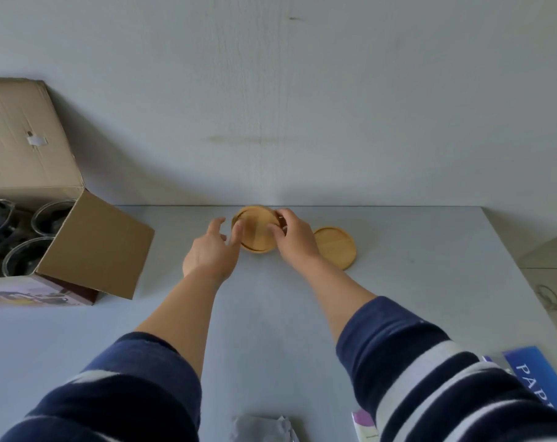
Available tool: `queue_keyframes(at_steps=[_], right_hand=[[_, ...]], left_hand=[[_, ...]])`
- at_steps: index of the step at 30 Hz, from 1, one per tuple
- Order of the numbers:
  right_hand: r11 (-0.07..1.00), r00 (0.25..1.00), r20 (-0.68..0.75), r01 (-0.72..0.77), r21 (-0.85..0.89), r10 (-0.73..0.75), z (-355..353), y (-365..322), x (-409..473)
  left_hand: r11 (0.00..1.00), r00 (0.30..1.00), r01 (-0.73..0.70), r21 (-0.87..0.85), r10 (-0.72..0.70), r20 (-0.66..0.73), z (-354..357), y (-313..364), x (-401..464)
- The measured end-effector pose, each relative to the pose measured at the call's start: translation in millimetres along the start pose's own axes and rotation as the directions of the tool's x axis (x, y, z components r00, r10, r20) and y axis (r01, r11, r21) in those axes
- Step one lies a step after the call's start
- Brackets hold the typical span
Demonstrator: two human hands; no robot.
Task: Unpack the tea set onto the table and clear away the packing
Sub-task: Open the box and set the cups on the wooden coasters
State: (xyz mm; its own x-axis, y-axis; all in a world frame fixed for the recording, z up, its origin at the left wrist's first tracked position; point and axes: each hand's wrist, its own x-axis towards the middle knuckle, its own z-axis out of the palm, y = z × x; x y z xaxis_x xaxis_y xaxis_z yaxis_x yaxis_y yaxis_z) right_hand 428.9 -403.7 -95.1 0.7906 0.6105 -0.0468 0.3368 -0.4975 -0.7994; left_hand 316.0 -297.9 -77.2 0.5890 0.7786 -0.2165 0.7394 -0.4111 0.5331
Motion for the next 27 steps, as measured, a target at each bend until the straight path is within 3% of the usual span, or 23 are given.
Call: queue_keyframes(at_steps=[3,5,10,15,18,20,23,27], right_hand=[[0.988,0.988,0.046,-0.146,-0.057,0.149,3.4,0.3,15.1],[0.968,0.968,0.089,-0.222,-0.118,0.233,5.8,-1.5,24.5],[0.905,0.916,0.11,-0.352,-0.237,0.385,13.5,-6.2,38.1],[0.937,0.953,0.099,-0.257,-0.237,0.286,-3.2,-2.3,24.3],[0.834,0.988,-0.01,-0.133,-0.535,0.151,-32.5,7.3,4.3],[0.727,0.973,-0.022,-0.186,-0.661,0.229,-48.4,17.7,-8.4],[0.695,0.913,0.003,-0.308,-0.65,0.407,-58.1,34.9,-21.9],[0.763,0.929,-0.024,-0.318,-0.563,0.37,-52.8,50.9,-25.3]], left_hand=[[0.956,0.988,-0.064,0.288,0.02,0.154,16.8,-21.8,-3.6],[0.924,0.975,-0.105,0.367,0.024,0.219,24.1,-30.6,-5.0],[0.933,0.976,-0.105,0.345,0.031,0.214,26.4,-30.8,-2.8],[0.928,0.985,-0.083,0.363,0.021,0.172,20.4,-21.6,-3.2],[0.93,0.996,-0.065,0.363,0.037,0.083,18.6,-5.7,-2.1],[0.939,0.995,-0.093,0.33,0.073,0.072,23.2,7.0,0.3],[0.942,0.99,-0.123,0.313,0.093,0.108,34.1,23.5,6.3],[0.952,0.994,-0.093,0.293,0.075,0.074,46.5,30.8,13.7]])
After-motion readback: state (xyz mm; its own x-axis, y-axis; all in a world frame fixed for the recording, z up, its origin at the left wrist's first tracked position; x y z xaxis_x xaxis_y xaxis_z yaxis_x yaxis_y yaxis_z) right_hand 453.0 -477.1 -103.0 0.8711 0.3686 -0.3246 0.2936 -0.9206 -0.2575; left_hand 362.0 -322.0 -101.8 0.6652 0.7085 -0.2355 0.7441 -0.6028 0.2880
